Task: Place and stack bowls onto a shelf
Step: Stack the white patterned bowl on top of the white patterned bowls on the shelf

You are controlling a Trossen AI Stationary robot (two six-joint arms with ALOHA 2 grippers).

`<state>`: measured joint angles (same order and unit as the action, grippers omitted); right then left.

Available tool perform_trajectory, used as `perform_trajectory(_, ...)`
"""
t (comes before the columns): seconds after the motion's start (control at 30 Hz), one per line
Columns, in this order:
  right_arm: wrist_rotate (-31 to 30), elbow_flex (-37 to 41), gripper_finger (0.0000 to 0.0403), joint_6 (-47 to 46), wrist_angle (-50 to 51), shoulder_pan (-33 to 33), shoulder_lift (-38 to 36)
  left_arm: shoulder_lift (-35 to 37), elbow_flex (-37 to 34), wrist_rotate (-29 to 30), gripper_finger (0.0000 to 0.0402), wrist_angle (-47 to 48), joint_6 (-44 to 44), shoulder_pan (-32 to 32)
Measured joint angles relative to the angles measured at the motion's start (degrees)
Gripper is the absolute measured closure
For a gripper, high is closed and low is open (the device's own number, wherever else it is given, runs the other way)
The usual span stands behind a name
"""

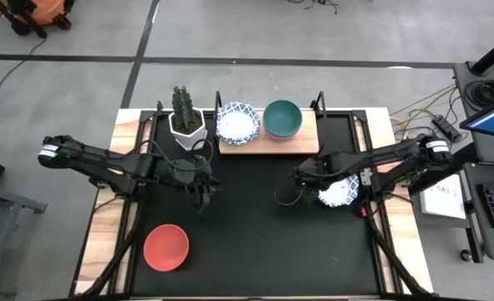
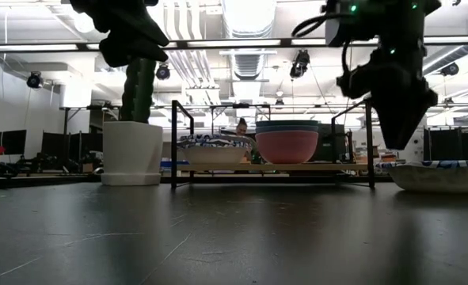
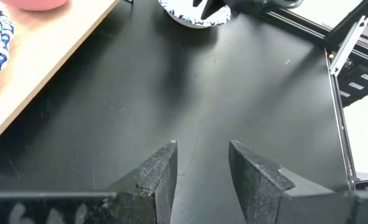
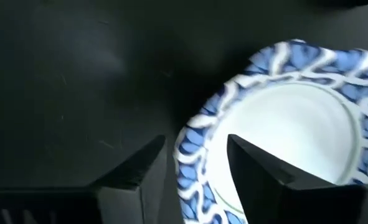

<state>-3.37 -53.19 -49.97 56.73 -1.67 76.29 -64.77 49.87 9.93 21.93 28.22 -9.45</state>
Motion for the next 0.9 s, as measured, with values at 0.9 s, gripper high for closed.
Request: perform_trajectory(0.9, 9.11, -15.97, 0.039, 12.59, -1.68, -5.97, 6.47, -0.02, -0.11, 1.8, 0.0275, 0.01, -2.23, 0.0)
